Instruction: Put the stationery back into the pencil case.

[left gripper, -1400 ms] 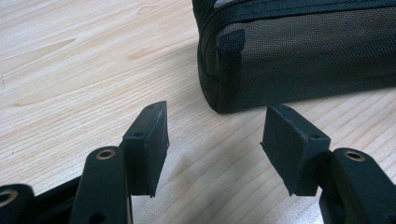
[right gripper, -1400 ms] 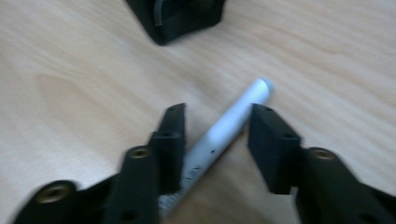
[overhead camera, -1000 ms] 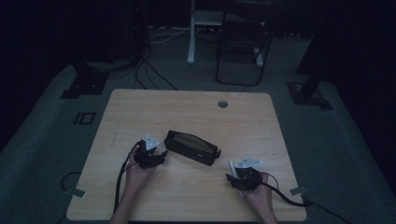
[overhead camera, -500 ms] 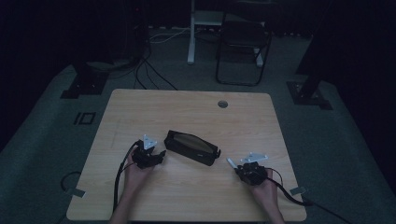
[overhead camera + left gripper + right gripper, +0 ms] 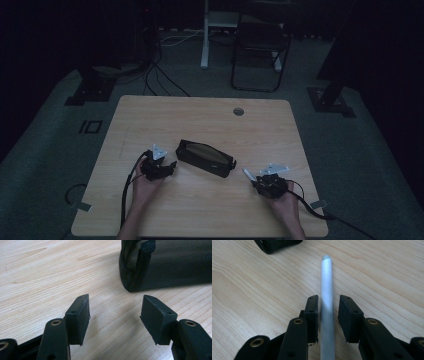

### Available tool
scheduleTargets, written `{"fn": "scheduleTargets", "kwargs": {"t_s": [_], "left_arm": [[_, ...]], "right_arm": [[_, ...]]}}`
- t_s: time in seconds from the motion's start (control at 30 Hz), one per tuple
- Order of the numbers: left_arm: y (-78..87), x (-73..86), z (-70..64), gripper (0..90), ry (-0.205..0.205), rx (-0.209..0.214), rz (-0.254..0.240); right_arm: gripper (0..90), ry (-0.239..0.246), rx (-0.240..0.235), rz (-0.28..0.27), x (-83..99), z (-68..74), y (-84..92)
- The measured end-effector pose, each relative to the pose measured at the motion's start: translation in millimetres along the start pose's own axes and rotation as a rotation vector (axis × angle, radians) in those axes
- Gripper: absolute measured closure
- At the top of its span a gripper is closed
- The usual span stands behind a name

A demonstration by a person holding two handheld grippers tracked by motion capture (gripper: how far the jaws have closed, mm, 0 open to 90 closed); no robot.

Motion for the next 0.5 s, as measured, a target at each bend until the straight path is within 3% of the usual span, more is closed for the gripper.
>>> {"fn": "scheduleTargets", "kwargs": {"t_s": [0.1, 0.17, 0.5], "left_arm": [[0.2, 1.0, 1.2, 40.8, 0.008, -0.001, 0.002], [0.7, 0.6, 2.5, 40.9, 0.015, 0.0, -0.003], [1.1, 3.6, 12.6, 41.0, 0.047, -0.006, -0.001]], "right_arm": [[70.8, -0.002, 0.005, 0.001, 0.2, 0.3, 0.2], [77.3, 0.001, 0.008, 0.007, 0.5, 1.5, 0.6], [78.5, -0.045, -0.005, -0.016, 1.9, 1.0, 1.1]]}}
Point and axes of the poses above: each handheld gripper's, and its own axes: y roughly backward along the jaws, x roughly out of its underside, z roughly to its left, the point moved 9 cm from there along -y, roughly forward along the jaws, and after that the axes turned 10 degrees about z, right-handed, at the moved point
